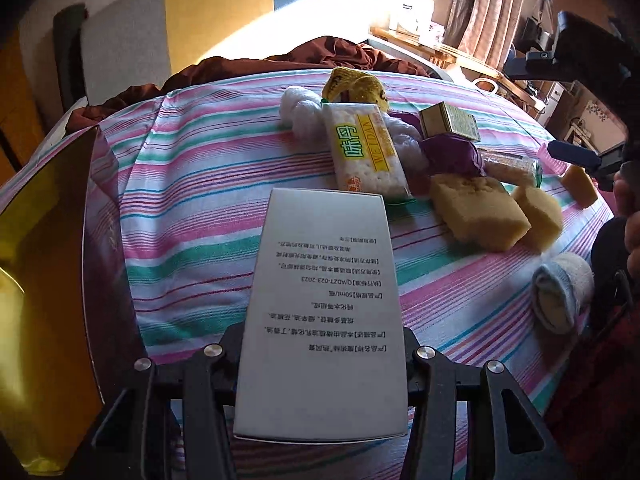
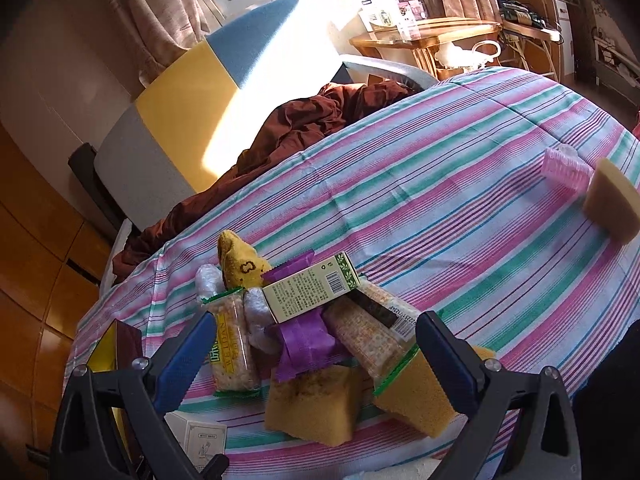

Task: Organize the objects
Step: 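Grasp the rolled white-grey sock with the right tool while left holds the leaflet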

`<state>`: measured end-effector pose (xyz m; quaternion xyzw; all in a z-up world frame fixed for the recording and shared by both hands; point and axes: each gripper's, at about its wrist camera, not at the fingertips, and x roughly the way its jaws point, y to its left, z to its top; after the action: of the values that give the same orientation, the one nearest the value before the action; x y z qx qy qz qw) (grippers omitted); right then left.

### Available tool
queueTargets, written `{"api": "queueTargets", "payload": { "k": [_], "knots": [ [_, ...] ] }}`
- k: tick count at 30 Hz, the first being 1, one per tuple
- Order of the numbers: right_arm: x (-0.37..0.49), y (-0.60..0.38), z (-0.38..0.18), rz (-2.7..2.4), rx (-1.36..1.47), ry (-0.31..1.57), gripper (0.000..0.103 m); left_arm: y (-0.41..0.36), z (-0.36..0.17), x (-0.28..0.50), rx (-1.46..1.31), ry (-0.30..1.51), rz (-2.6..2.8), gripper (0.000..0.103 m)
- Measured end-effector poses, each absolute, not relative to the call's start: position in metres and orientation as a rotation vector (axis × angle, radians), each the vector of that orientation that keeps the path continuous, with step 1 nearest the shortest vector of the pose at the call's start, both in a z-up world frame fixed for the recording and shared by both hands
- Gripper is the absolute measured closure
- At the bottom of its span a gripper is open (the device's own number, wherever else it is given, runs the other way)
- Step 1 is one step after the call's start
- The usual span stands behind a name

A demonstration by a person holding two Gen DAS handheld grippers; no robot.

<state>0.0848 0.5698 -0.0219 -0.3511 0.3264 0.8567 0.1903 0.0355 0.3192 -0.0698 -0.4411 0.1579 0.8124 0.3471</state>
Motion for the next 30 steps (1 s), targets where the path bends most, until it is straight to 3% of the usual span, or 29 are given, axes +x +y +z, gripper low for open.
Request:
{"api": "queueTargets", "payload": {
  "k": [5, 13, 20, 24, 26, 30],
  "knots": [
    [0.085, 0.557, -0.018, 2.46, -1.215, 0.858, 0.001, 0.318, -0.071, 0.031, -1.136, 0.407, 2.087, 0.052],
    [0.1, 0.516, -0.021, 2.364, -1.723, 0.297, 0.002, 0.315, -0.072, 0.031, -1.127, 0.366, 2.081, 0.052],
    [0.11, 0.51, -0.053, 2.219, -1.918, 0.264, 0.002, 0.314, -0.073, 0.031, -1.118, 0.358, 2.08, 0.052],
    [0.106, 0.511, -0.066, 2.154, -1.96, 0.25, 0.016, 0.314, -0.073, 0.032, -1.107, 0.363, 2.082, 0.052],
    [0.105, 0.511, -0.076, 2.119, -2.017, 0.237, 0.031, 0.314, -0.074, 0.033, -1.103, 0.362, 2.083, 0.052],
    [0.105, 0.511, -0.076, 2.137, -2.006, 0.209, 0.034, 0.314, -0.074, 0.034, -1.087, 0.367, 2.088, 0.052]
  ]
}}
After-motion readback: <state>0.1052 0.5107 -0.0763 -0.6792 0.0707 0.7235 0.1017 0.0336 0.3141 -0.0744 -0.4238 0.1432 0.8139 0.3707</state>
